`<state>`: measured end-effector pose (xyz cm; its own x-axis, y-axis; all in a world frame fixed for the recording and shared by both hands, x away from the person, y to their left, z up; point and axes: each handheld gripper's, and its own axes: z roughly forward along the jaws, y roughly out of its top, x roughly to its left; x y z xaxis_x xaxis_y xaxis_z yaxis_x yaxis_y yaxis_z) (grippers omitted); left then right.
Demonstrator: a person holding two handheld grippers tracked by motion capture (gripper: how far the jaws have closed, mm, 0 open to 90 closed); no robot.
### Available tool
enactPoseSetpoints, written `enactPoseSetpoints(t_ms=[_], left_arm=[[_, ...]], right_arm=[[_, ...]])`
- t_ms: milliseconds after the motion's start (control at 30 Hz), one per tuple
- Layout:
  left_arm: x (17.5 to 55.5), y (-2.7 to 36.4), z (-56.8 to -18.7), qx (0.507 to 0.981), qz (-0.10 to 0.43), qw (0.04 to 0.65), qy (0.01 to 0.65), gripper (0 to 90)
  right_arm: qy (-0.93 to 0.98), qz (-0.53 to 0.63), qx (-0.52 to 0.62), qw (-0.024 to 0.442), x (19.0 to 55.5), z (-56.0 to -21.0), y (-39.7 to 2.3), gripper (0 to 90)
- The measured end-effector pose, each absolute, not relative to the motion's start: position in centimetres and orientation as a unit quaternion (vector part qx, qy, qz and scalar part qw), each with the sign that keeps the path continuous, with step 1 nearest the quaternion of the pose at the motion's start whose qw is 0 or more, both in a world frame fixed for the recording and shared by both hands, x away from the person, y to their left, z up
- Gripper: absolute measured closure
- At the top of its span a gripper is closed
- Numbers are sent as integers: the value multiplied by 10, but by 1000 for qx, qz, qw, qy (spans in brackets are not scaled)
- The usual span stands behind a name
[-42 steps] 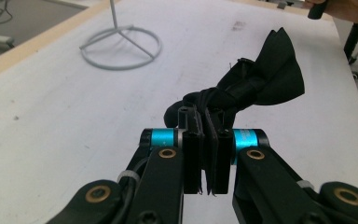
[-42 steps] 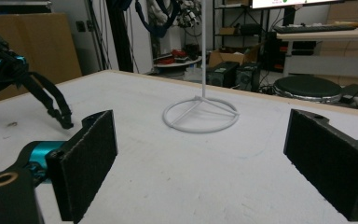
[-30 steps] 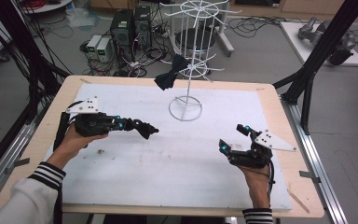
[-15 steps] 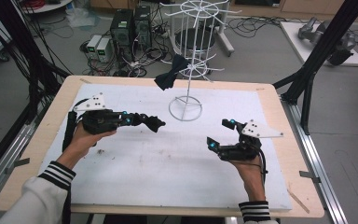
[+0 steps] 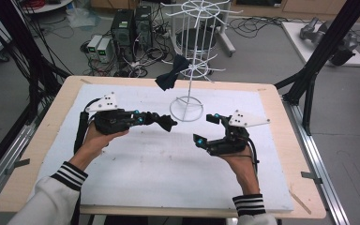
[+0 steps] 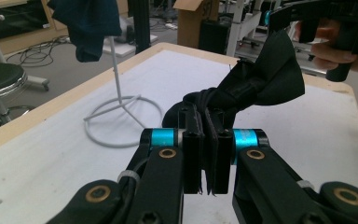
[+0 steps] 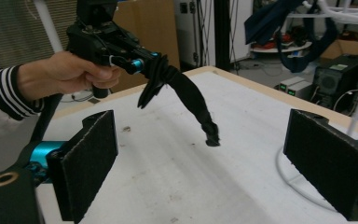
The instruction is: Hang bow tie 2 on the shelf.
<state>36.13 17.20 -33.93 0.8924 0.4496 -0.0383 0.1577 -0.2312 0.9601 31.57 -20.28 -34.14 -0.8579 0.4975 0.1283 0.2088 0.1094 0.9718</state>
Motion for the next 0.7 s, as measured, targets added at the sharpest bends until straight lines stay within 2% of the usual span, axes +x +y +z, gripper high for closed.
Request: enactPoseSetpoints(t_ms=[200,267,467,700], left_arm=[[361,163,-338,772,123,593,191,864],[360,161,-337,773,123,594,188,865],[359,153,-335,770,122,600,179,865],[358,148,-334,770,129,600,176,866]], right_arm=[[740,622,238,92,322,-336,-188,93],[744,619,235,89,324,-335,-184,131],[754,614,221,78,328,-333,-172,169],[762,607,216,65,329,-330,-163,315]])
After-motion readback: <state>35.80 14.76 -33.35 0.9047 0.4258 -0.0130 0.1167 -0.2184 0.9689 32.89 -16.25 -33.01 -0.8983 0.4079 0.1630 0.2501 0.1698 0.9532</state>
